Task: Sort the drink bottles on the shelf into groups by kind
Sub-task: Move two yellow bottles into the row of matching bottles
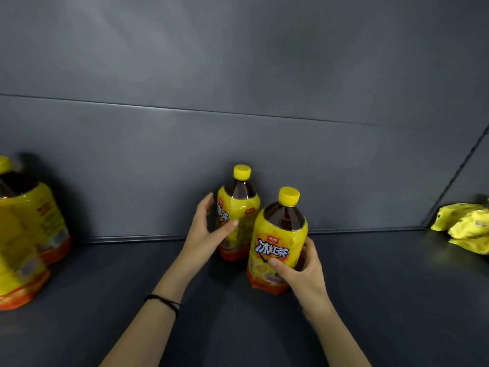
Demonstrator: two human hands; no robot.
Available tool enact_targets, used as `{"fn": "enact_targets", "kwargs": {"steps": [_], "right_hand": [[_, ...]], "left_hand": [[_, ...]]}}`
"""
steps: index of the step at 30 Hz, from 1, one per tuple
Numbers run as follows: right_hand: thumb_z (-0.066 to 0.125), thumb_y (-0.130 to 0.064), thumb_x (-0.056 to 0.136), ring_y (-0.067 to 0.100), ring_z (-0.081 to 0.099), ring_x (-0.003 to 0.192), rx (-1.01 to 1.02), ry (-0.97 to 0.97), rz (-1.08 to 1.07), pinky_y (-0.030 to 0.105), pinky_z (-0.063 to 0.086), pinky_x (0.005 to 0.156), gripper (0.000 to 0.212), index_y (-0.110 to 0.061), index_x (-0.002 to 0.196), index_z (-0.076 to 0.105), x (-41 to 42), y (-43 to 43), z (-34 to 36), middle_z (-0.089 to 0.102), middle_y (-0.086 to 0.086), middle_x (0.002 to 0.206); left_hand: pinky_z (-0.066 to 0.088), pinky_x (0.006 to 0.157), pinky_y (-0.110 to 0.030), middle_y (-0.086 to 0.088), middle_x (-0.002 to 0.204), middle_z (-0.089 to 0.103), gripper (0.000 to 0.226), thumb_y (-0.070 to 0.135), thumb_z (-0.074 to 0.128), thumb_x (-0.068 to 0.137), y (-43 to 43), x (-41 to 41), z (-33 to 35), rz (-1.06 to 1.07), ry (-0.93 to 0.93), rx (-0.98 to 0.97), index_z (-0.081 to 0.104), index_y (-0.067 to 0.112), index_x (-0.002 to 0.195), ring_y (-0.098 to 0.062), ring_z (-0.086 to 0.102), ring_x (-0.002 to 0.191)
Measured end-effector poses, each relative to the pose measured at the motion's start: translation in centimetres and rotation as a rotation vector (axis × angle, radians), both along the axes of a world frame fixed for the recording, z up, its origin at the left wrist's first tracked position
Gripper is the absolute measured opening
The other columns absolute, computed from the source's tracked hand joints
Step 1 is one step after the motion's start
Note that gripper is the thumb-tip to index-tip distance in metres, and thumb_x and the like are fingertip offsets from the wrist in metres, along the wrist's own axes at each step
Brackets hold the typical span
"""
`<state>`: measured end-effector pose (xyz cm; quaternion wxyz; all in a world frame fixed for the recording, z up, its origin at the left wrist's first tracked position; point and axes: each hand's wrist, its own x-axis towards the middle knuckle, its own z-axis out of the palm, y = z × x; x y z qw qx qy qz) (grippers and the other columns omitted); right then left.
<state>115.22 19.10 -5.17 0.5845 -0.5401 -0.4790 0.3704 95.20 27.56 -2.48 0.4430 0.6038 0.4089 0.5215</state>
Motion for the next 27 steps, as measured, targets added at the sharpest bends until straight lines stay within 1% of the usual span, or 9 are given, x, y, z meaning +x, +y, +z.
{"fn": "enact_targets", "kwargs": {"steps": [2,6,9,12,15,17,21,24,27], "right_hand": [[0.084,-0.033,0.055,0.012,0.064,0.107,-0.002,0.006,0.027,0.033,0.057,0.084,0.081,-0.032,0.127,0.047,1.5,0.6,0.0,0.063,-0.004,0.12],[0.083,-0.033,0.055,0.011,0.064,0.107,-0.014,-0.001,0.098,0.03,0.056,0.082,0.074,-0.039,0.12,0.048,3.9,1.7,0.2,0.064,-0.005,0.119],[0.082,-0.033,0.054,0.013,0.063,0.109,-0.021,0.004,0.147,0.029,0.056,0.081,0.073,-0.042,0.117,0.047,5.1,2.3,0.3,0.063,-0.005,0.12],[0.08,-0.029,0.056,0.009,0.063,0.105,-0.038,0.075,0.193,0.021,0.055,0.068,0.069,-0.043,0.115,0.047,5.3,2.5,0.0,0.063,-0.009,0.116],[0.077,-0.031,0.058,0.003,0.062,0.1,-0.045,0.13,0.225,0.017,0.053,0.065,0.072,-0.045,0.12,0.042,4.9,2.5,-0.2,0.061,-0.011,0.115],[0.076,-0.031,0.059,-0.001,0.064,0.096,-0.032,0.154,0.242,0.016,0.053,0.064,0.074,-0.045,0.122,0.04,4.7,2.5,-0.2,0.061,-0.012,0.115],[0.088,-0.038,0.061,-0.001,0.064,0.1,0.022,0.127,0.249,0.014,0.054,0.067,0.089,-0.042,0.132,0.034,4.2,2.4,-0.5,0.059,-0.013,0.119],[0.08,-0.051,0.053,-0.006,0.062,0.101,0.055,0.096,0.208,0.013,0.053,0.07,0.089,-0.047,0.13,0.034,3.9,2.3,-0.5,0.058,-0.015,0.121],[0.084,-0.045,0.062,-0.01,0.061,0.099,0.066,0.075,0.194,0.011,0.053,0.069,0.077,-0.052,0.122,0.037,4.1,2.2,-0.3,0.058,-0.018,0.118]], "left_hand": [[0.044,0.093,-0.018,0.014,0.141,0.039,0.094,0.04,0.077,0.069,0.3,1.1,-0.2,-0.023,-0.088,-0.05,0.026,0.031,0.146,-0.005,0.042,0.128],[0.049,0.072,-0.007,0.007,0.137,0.047,0.08,0.023,0.074,0.074,0.2,2.6,-0.5,0.077,-0.163,-0.082,0.033,0.028,0.143,0.002,0.051,0.113],[0.046,0.074,-0.007,0.005,0.124,0.043,0.075,0.02,0.08,0.074,-0.5,2.9,-0.4,0.218,-0.093,-0.037,0.042,0.029,0.138,0.003,0.051,0.105],[0.048,0.079,-0.014,0.001,0.102,0.046,0.065,0.042,0.082,0.056,-2.4,2.3,-1.0,0.29,-0.073,0.035,0.059,0.035,0.115,-0.006,0.055,0.093],[0.046,0.095,-0.037,-0.006,0.114,0.054,0.054,0.054,0.08,0.05,-3.4,1.3,-2.1,0.347,-0.001,0.065,0.056,0.049,0.098,-0.018,0.053,0.11],[0.048,0.097,-0.044,-0.005,0.124,0.051,0.065,0.056,0.085,0.048,-3.3,1.4,-2.3,0.249,-0.04,0.029,0.049,0.047,0.101,-0.022,0.051,0.121],[0.056,0.076,-0.027,0.004,0.113,0.062,0.08,0.04,0.084,0.048,-3.0,4.3,-2.5,0.174,-0.159,-0.03,0.04,0.041,0.115,-0.007,0.066,0.099],[0.055,0.075,-0.024,0.01,0.103,0.067,0.072,0.045,0.079,0.049,-3.4,5.4,-2.9,0.293,-0.166,-0.033,0.045,0.038,0.112,-0.003,0.067,0.093],[0.054,0.077,-0.026,0.013,0.1,0.069,0.073,0.046,0.08,0.05,-4.2,5.3,-3.3,0.298,-0.158,-0.036,0.046,0.036,0.113,-0.006,0.068,0.095]]}}
